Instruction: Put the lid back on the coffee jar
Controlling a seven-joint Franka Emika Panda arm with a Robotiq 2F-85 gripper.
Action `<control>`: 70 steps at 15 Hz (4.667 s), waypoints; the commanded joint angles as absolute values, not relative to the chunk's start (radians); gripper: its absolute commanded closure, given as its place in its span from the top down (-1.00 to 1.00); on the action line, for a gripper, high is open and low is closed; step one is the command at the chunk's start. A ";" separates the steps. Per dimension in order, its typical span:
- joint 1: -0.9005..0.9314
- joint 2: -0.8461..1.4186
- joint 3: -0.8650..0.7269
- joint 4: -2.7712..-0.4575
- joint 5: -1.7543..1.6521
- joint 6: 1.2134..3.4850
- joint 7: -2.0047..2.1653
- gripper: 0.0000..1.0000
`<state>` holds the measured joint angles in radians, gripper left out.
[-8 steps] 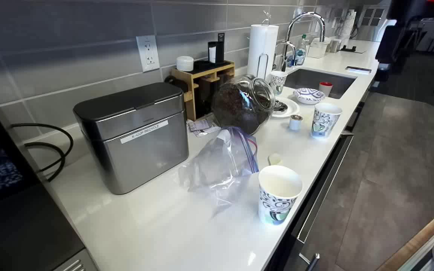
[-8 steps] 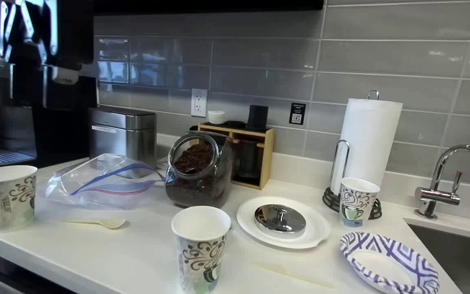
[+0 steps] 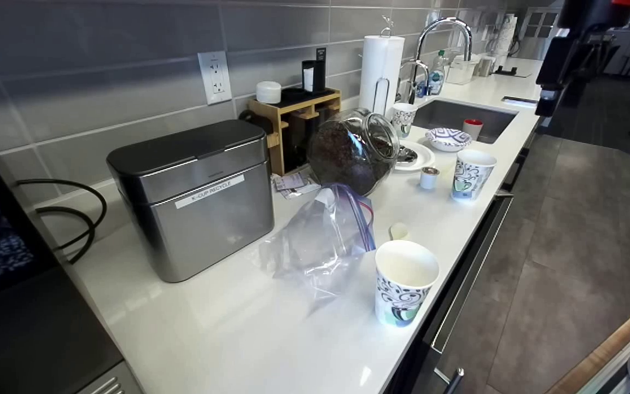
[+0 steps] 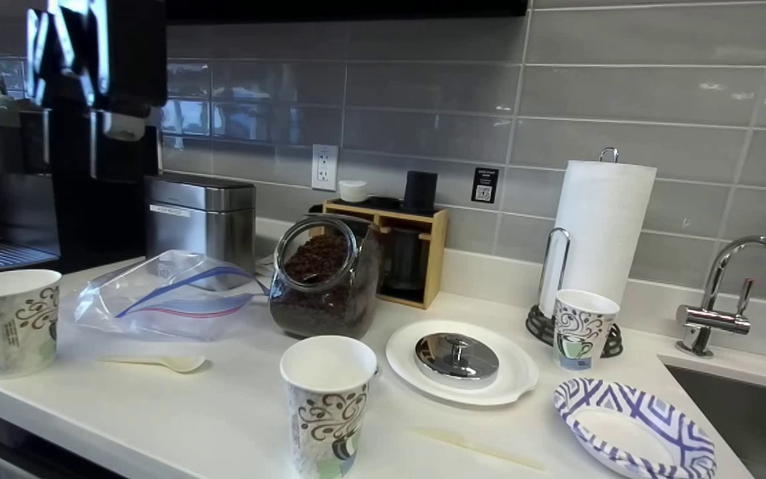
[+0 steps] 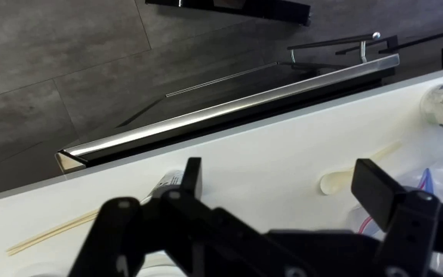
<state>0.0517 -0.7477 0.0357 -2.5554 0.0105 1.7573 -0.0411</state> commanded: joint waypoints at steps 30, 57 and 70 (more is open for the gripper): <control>-0.064 0.059 -0.069 -2.138 -0.007 2.521 -0.075 1.00; -0.144 0.479 0.058 -1.800 0.090 2.487 -0.411 1.00; -0.137 0.574 0.065 -1.701 0.066 2.444 -0.388 0.39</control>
